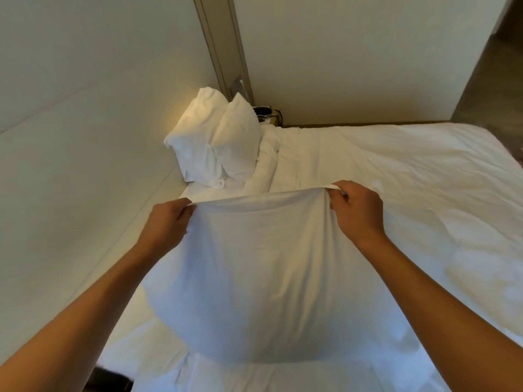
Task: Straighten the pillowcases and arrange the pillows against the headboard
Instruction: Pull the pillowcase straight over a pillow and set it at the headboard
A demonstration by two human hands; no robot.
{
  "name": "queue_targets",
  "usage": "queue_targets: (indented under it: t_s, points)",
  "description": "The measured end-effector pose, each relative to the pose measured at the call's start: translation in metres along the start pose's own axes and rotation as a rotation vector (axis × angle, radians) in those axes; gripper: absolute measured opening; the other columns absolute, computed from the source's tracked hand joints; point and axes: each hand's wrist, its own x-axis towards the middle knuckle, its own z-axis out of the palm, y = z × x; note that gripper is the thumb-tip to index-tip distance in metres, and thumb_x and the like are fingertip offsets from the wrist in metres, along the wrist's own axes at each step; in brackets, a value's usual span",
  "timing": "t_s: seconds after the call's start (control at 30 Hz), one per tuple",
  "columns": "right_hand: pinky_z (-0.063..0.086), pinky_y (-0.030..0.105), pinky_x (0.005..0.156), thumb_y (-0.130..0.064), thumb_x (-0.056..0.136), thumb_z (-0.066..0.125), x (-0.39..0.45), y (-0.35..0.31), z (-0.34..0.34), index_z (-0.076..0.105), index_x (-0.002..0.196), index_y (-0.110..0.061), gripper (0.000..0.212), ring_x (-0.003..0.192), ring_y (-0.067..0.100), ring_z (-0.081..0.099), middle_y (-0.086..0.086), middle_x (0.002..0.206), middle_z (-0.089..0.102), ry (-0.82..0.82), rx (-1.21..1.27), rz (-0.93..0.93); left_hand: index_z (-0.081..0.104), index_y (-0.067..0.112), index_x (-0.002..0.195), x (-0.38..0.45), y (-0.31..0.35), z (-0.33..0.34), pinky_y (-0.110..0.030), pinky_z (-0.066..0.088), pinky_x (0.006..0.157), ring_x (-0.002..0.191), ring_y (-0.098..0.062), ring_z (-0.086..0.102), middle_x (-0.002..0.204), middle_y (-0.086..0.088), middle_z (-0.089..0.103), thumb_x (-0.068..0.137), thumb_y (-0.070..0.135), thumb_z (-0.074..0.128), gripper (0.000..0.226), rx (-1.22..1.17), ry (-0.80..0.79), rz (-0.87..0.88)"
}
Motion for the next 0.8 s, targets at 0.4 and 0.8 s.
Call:
queue_targets:
  t_s: [0.4, 0.8]
  points:
    - [0.055, 0.035, 0.072, -0.032, 0.106, 0.054, 0.005, -0.103, 0.168, 0.075, 0.097, -0.015, 0.028, 0.079, 0.021, 0.067, 0.002, 0.087, 0.074, -0.234, 0.033, -0.076, 0.062, 0.014, 0.074, -0.030, -0.166, -0.090, -0.039, 0.048, 0.061, 0.067, -0.032, 0.064, 0.063, -0.003, 0.061, 0.101, 0.018, 0.054, 0.028, 0.082, 0.146, -0.099]
    - [0.044, 0.029, 0.076, -0.032, 0.108, 0.051, -0.049, -0.121, 0.358, 0.073, 0.111, -0.016, 0.028, 0.092, 0.026, 0.067, 0.006, 0.109, 0.072, -0.345, -0.277, 0.074, 0.059, 0.023, 0.086, -0.013, -0.375, -0.001, -0.035, 0.041, 0.062, 0.070, -0.025, 0.057, 0.070, 0.003, 0.060, 0.107, 0.027, 0.046, 0.025, -0.206, -0.056, -0.249]
